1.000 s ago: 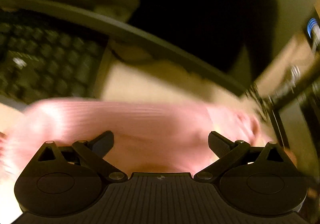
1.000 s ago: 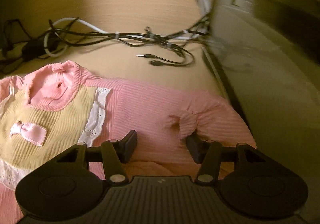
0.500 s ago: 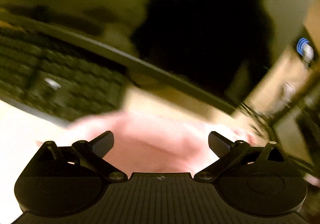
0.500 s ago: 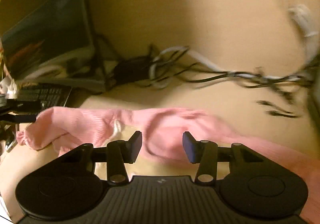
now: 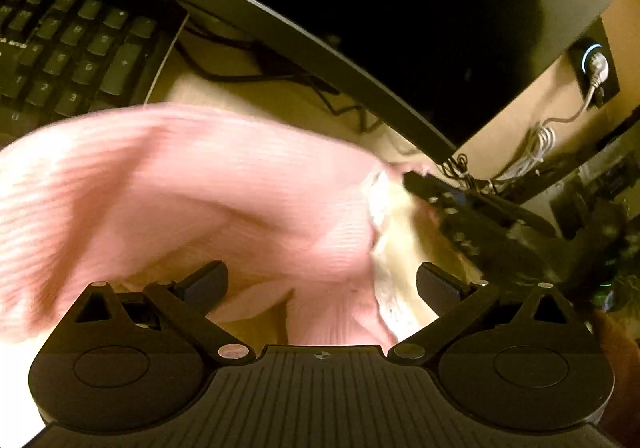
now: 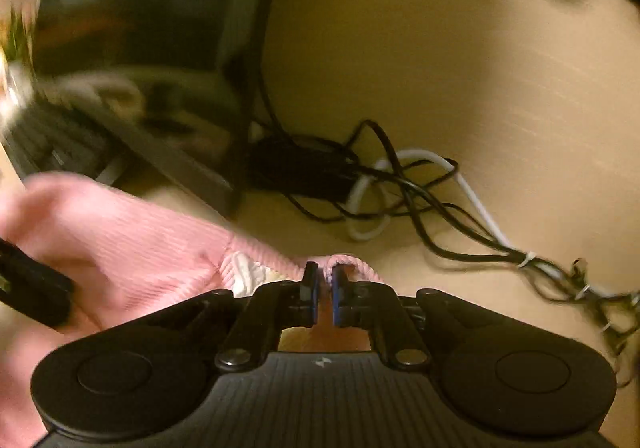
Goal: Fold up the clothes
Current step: 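Shake out and lay the dress flat, bib up, with both grippers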
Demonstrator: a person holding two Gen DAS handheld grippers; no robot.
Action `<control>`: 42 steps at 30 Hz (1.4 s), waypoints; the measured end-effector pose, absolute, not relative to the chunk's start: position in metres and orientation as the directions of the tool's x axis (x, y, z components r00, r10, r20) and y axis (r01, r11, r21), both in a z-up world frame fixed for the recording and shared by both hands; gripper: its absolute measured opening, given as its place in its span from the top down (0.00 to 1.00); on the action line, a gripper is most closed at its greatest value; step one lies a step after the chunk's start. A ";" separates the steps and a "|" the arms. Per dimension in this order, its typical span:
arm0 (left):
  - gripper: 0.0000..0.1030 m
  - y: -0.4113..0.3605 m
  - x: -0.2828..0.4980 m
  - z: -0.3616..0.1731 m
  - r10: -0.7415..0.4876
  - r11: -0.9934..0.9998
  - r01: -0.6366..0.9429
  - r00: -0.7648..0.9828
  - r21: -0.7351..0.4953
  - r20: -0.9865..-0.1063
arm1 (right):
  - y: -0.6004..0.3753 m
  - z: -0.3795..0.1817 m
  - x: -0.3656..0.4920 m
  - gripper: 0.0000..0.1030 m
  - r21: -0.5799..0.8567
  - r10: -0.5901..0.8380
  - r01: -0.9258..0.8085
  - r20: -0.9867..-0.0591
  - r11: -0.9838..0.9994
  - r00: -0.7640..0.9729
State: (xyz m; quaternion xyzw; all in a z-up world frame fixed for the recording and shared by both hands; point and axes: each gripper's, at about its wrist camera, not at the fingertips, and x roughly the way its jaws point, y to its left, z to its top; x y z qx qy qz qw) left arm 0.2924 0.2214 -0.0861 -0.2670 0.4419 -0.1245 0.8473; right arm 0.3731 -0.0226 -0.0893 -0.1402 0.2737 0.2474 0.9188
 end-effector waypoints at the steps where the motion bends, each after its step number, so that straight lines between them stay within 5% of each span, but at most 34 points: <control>1: 0.00 0.221 0.287 -0.084 -0.447 0.832 -0.016 0.572 -0.555 -0.687 | -0.021 -0.091 0.373 0.87 -0.160 0.358 -0.528 -0.572 0.834 0.738; 6: 0.00 0.218 0.257 -0.074 -0.449 0.856 0.033 0.542 -0.516 -0.711 | -0.041 -0.067 0.347 0.63 -0.213 0.321 -0.492 -0.534 0.844 0.782; 12: 0.02 0.215 0.222 -0.061 -0.446 0.879 0.092 0.506 -0.468 -0.739 | -0.113 -0.041 0.264 0.63 -0.068 0.253 -0.361 -0.594 0.930 0.763; 15: 0.17 0.214 0.205 -0.055 -0.443 0.888 0.123 0.487 -0.443 -0.752 | -0.135 -0.043 0.215 0.62 -0.029 0.176 -0.252 -0.636 0.967 0.751; 19: 0.17 0.210 0.183 -0.053 -0.440 0.896 0.168 0.459 -0.411 -0.772 | -0.158 -0.061 0.143 0.46 -0.008 0.059 -0.090 -0.694 0.996 0.717; 27: 0.23 0.189 0.173 -0.067 -0.431 0.899 0.272 0.415 -0.343 -0.801 | -0.187 -0.105 0.092 0.46 0.161 0.024 0.148 -0.752 0.976 0.658; 28: 0.25 0.185 0.173 -0.069 -0.416 0.904 0.289 0.424 -0.316 -0.804 | -0.184 -0.108 0.093 0.48 0.166 0.031 0.145 -0.754 0.975 0.656; 29: 0.37 0.180 0.173 -0.069 -0.394 0.911 0.302 0.435 -0.281 -0.810 | -0.180 -0.109 0.094 0.63 0.170 0.038 0.139 -0.754 0.976 0.655; 30: 0.56 0.175 0.173 -0.069 -0.372 0.917 0.313 0.446 -0.247 -0.814 | -0.175 -0.106 0.095 0.91 0.168 0.044 0.128 -0.753 0.977 0.657; 31: 0.66 0.173 0.174 -0.067 -0.354 0.921 0.318 0.449 -0.223 -0.820 | -0.171 -0.101 0.095 0.97 0.173 0.053 0.116 -0.746 0.978 0.664; 32: 0.77 0.173 0.174 -0.064 -0.343 0.925 0.317 0.455 -0.210 -0.822 | -0.167 -0.093 0.094 0.97 0.189 0.067 0.105 -0.728 0.976 0.683; 36: 0.81 0.183 0.172 -0.047 -0.323 0.935 0.302 0.513 -0.185 -0.795 | -0.164 -0.051 0.087 0.97 0.172 0.053 0.077 -0.647 0.982 0.761; 42: 0.78 0.204 0.162 -0.050 -0.209 0.960 0.267 0.479 -0.085 -0.853 | -0.167 -0.089 0.087 0.92 -0.122 -0.162 0.108 -0.764 0.987 0.625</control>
